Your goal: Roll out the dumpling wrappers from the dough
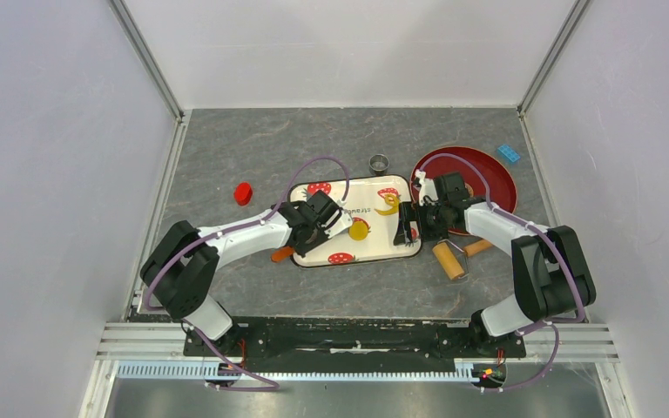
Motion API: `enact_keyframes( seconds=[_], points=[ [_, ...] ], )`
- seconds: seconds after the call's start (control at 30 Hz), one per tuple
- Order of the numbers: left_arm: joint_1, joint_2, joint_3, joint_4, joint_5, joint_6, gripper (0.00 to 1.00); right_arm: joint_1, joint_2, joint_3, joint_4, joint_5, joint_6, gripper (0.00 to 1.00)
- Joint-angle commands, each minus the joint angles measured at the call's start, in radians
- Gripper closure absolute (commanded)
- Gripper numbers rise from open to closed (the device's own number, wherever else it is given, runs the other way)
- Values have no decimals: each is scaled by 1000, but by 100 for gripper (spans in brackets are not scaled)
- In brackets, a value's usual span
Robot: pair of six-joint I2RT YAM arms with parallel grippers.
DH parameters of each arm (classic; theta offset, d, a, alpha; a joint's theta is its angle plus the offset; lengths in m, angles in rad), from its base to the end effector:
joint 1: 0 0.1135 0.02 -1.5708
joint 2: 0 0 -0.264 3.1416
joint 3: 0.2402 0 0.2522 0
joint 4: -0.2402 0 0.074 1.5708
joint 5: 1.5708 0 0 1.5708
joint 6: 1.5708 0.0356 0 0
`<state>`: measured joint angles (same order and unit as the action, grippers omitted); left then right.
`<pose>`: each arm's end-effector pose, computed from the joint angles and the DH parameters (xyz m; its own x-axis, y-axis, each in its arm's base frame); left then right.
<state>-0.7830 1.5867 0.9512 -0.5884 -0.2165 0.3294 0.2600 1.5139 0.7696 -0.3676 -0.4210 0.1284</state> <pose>0.2137 -0.2019 0.1781 -0.4246 0.8683 -0.2564 0.8185 0.4892 0.3011 0.2601 0.0842 0.1598 -0.9117 -0.1216 -0.3924 -0.2952 0.8581 0.4201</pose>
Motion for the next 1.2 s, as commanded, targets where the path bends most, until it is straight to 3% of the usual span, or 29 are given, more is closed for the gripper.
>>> enact_keyframes(
  seconds=[0.0, 0.37, 1.17],
  points=[
    [-12, -30, 24, -19, 92, 53, 98, 8, 12, -35, 11, -15, 6, 6],
    [-12, 41, 75, -37, 128, 21, 98, 11, 1, -46, 24, -28, 3, 2],
    [-13, 32, 88, 81, 291, -82, 98, 14, -47, -26, 3, -23, -2, 2]
  ],
)
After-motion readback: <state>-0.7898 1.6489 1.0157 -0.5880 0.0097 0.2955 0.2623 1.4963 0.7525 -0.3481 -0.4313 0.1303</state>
